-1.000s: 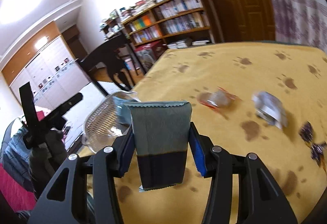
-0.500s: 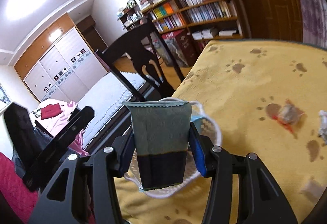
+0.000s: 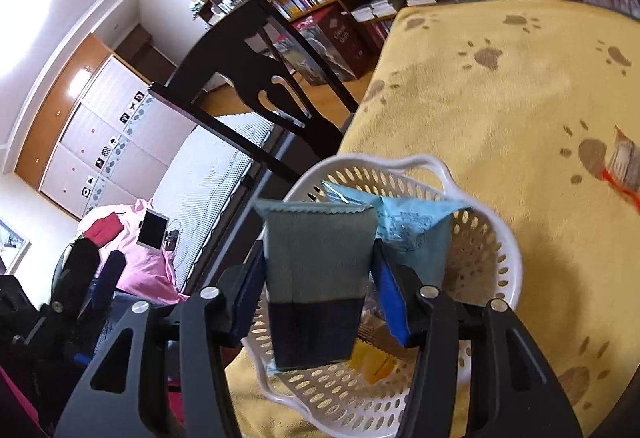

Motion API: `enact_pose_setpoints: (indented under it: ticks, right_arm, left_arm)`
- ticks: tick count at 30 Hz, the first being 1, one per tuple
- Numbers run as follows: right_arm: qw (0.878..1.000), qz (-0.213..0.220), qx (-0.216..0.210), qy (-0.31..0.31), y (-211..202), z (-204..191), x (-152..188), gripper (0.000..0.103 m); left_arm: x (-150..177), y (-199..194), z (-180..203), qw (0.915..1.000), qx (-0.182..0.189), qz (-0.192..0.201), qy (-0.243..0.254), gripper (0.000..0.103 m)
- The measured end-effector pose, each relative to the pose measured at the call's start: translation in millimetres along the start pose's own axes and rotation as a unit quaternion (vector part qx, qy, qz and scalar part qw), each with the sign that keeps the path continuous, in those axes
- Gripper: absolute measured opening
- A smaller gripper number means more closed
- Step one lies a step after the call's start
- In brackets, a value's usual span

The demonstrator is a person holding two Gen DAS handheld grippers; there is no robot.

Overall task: Organize snacks
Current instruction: 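Lower the blue-and-white wafer pack into the basket and open the right tool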

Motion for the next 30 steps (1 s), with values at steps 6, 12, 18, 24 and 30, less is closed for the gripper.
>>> enact_pose_setpoints:
  ticks: [6, 12, 18, 24, 30]
  right_arm:
    - [1.000, 0.004, -0.003, 0.005, -4.7, 6.8, 0.0, 0.059]
    - [1.000, 0.001, -0.018, 0.006, -16.2, 9.4, 9.2, 0.059]
    - [0.998, -0.046, -0.053, 0.002, -1.1, -6.1, 31.8, 0.059]
    - [0.996, -0.067, -0.053, 0.014, 28.1, -11.4, 28.4, 0.060]
    - [0.993, -0.088, -0.063, 0.046, 52.2, -2.1, 23.2, 0.061]
  left_arm:
    - [1.5, 0.4, -1.1, 1.0000, -0.001, -0.003, -0.004, 0.095]
    - [2.4, 0.9, 4.1, 1.0000, 0.004, -0.006, 0.004, 0.096]
    - [2.6, 0.2, 4.2, 1.0000, 0.004, -0.005, 0.003, 0.096]
    - [2.2, -0.9, 1.0, 1.0000, 0.002, -0.003, -0.003, 0.095]
    - [2.4, 0.3, -0.9, 1.0000, 0.001, -0.004, -0.005, 0.095]
Point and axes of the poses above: each gripper's, at about its wrist camera, not at the fingertips, and y roughly the way its jaws point, z to its right, x to its underside, the point moved 6 cm from there along y, roughly the way its jaws point, and after that the axes turned 3 degrees about -x, right-handed, at the moved point
